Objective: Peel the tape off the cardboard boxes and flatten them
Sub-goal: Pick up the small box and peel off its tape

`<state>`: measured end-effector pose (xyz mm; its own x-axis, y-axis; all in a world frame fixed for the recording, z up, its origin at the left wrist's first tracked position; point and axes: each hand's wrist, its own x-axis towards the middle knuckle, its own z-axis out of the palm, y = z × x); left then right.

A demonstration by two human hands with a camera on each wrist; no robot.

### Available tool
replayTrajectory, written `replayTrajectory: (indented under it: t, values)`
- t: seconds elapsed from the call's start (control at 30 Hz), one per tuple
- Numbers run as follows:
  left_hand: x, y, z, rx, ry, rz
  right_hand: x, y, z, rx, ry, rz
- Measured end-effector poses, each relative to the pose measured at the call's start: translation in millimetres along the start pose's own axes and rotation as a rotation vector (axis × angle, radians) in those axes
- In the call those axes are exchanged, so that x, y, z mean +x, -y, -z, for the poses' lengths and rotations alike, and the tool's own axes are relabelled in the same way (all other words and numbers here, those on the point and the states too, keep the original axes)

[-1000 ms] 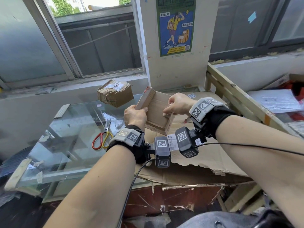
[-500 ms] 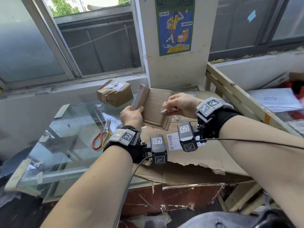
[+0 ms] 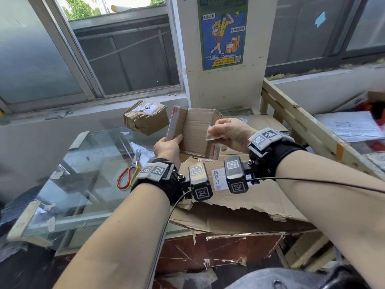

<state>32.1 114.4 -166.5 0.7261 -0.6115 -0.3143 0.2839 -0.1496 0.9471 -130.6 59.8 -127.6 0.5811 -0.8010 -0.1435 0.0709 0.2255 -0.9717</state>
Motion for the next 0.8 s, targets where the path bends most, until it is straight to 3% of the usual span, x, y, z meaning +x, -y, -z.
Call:
replayTrajectory:
  t: [0.63,0.8]
  values:
    - [-4,4,2,-0.148,0.018,0.303,-2,5,-5,0.149,0.008,0.016]
    - [-17,-2,3,-0.142,0.097,0.341,1,4,-4,0.186,-0.011,0.030]
